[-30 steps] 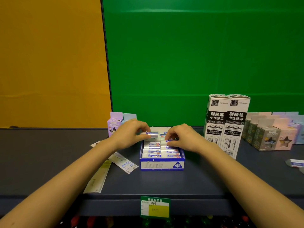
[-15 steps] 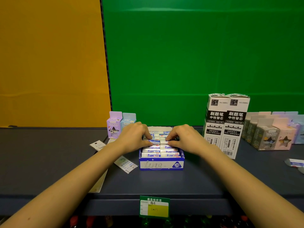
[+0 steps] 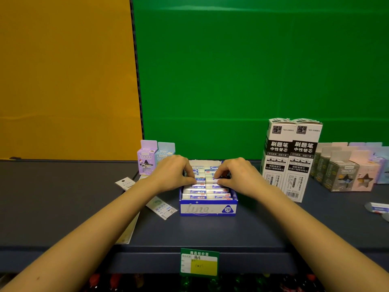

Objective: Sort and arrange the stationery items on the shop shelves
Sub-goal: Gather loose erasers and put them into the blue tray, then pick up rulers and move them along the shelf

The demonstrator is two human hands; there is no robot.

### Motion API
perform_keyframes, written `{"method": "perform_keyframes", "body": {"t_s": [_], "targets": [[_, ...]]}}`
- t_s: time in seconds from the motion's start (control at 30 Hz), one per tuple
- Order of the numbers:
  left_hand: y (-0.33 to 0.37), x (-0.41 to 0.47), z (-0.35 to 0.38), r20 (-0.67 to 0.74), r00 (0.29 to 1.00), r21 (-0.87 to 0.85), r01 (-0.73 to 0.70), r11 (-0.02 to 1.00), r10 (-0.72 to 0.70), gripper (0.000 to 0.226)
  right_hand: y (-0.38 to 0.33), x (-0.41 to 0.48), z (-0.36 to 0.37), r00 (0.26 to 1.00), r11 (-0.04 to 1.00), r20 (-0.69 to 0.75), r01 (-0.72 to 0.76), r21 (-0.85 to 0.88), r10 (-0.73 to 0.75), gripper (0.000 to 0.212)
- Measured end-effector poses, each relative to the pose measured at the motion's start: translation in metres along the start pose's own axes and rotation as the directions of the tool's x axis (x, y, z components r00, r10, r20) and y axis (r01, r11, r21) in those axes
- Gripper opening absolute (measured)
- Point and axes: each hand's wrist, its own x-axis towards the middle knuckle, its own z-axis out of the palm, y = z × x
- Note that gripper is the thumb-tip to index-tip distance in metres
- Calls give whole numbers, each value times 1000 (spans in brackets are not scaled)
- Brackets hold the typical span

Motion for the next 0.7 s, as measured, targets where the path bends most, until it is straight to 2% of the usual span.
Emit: {"method": "perform_keyframes", "body": {"t_s": [0.07, 0.17, 0.27, 0.33, 0.5, 0.6, 0.7], "targets": [[-1, -4, -3, -15, 1000, -19, -17, 1000, 17, 24, -1, 0, 0, 1000, 1000, 4, -5, 3, 5, 17], [-5, -16, -11, -126, 992, -81, -2, 997, -8, 25, -5, -1, 1, 1000, 1000, -19, -5, 22, 6, 18], [-15, -34, -24, -243, 963, -145, 82, 986, -116, 19, -19, -1, 0, 997, 996, -72, 25, 89, -19, 21], [-25, -50, -33, -258, 947, -86, 174, 981, -190, 19, -35, 1, -2, 995, 986, -75, 70, 150, -59, 21], [-44, -99, -38, -54, 906, 150, 424, 893, -421, 37, -87, 4, -3, 981, 963, -49, 196, 184, -190, 22], [-37, -121, -31, 57, 880, 227, 448, 864, -471, 53, -114, 8, 6, 966, 969, 68, 246, 32, -248, 29], [-29, -131, -29, 66, 872, 243, 458, 855, -485, 55, -131, 14, 18, 945, 942, 223, 283, -181, -241, 43]]}}
